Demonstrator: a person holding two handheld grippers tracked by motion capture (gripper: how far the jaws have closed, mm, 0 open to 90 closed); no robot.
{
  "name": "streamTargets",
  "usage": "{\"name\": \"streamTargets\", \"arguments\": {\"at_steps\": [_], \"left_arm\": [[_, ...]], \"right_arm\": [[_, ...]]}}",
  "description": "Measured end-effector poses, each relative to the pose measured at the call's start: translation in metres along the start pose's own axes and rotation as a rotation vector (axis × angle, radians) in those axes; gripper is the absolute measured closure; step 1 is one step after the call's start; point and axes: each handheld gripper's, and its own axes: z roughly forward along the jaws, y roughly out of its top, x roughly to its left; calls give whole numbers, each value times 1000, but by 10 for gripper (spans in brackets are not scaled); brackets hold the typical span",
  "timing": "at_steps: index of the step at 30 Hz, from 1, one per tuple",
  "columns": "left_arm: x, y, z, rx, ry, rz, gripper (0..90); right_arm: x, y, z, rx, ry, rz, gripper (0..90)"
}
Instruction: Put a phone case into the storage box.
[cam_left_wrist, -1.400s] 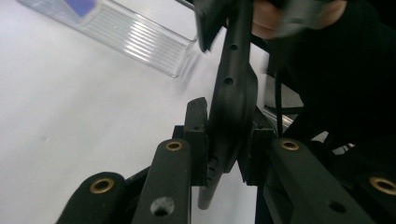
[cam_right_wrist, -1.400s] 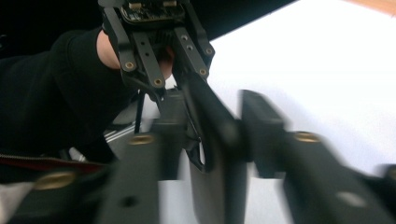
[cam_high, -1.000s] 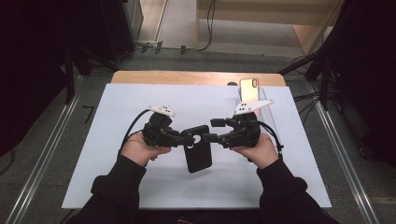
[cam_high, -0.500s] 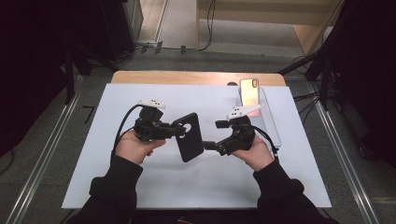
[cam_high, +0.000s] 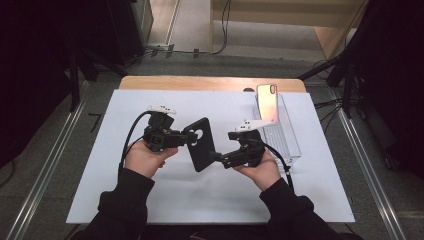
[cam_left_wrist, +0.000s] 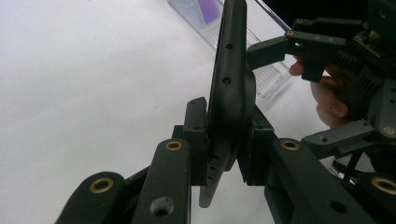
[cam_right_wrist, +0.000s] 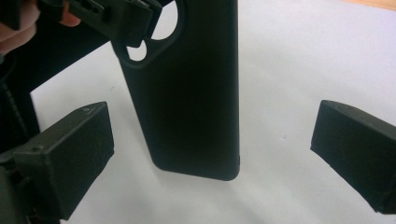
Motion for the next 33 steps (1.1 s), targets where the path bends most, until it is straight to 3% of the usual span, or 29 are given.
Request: {"name": "streamTargets", "arguments": {"at_steps": [8, 15, 33], "left_arm": [[0, 0, 3, -2, 9, -36, 764], [-3, -1, 8, 8, 8, -57, 764], [-16, -3, 19, 25, -10, -47, 763]], "right_arm": [[12, -2, 7, -26, -51, 12, 0], [17, -2, 10, -32, -63, 16, 0], [27, -2, 25, -25, -111, 2, 0]]}}
